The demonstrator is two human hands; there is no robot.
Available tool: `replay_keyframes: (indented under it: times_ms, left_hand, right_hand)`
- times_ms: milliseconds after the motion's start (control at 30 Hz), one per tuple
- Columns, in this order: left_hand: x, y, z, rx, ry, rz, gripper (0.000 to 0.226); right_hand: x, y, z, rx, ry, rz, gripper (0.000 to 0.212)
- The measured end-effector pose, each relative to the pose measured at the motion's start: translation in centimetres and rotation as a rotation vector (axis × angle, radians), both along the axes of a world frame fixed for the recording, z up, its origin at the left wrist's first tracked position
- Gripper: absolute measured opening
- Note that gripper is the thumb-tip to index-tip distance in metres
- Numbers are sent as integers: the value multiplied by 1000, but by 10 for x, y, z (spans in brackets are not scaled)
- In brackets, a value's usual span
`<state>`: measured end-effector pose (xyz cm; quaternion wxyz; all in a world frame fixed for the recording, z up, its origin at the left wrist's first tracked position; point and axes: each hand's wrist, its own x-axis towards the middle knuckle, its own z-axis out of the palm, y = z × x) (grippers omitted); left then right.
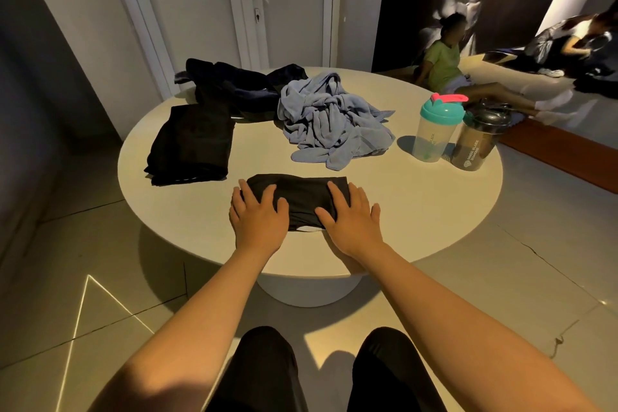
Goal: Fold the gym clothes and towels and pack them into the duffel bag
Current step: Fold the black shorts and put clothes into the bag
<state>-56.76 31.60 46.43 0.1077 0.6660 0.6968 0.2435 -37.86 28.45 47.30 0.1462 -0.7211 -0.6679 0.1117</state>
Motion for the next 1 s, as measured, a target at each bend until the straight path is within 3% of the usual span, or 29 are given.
replay_keyframes:
  times_ms: [167, 333, 400, 500, 567, 633, 733, 867, 1000]
  left_hand:
    - [1, 1, 6, -25, -39, 114, 54]
    - [-5, 6, 7, 26, -110, 21, 56]
    - [-10, 11, 8, 57, -134, -55, 55]
    - [-16, 29, 13, 85, -153, -202, 53]
    - [-21, 48, 17, 94, -139, -293, 52]
    - [-27, 75, 19, 100, -133, -328, 50]
    - [-39, 111, 18, 86, -143, -152, 42]
    - [-30, 114, 21, 11, -257, -29, 36]
    - [-28, 100, 38, -52, -427, -16, 39]
  right_hand:
    - [-12, 1, 11, 45, -83, -3, 65]
    - [-14, 20, 43, 41, -207, 75, 60]
    - [-19, 32, 61, 92, -88, 156, 46]
    - [-31, 62, 82, 218, 330, 290, 29]
    - [-38, 90, 82, 166, 313, 316, 34]
    - [-43, 122, 68, -9, 167, 267, 49]
    - [-49, 150, 36, -140, 83, 168, 60]
    - [-67, 153, 26, -70, 222, 142, 51]
    - [-75, 133, 53, -172, 388, 96, 39]
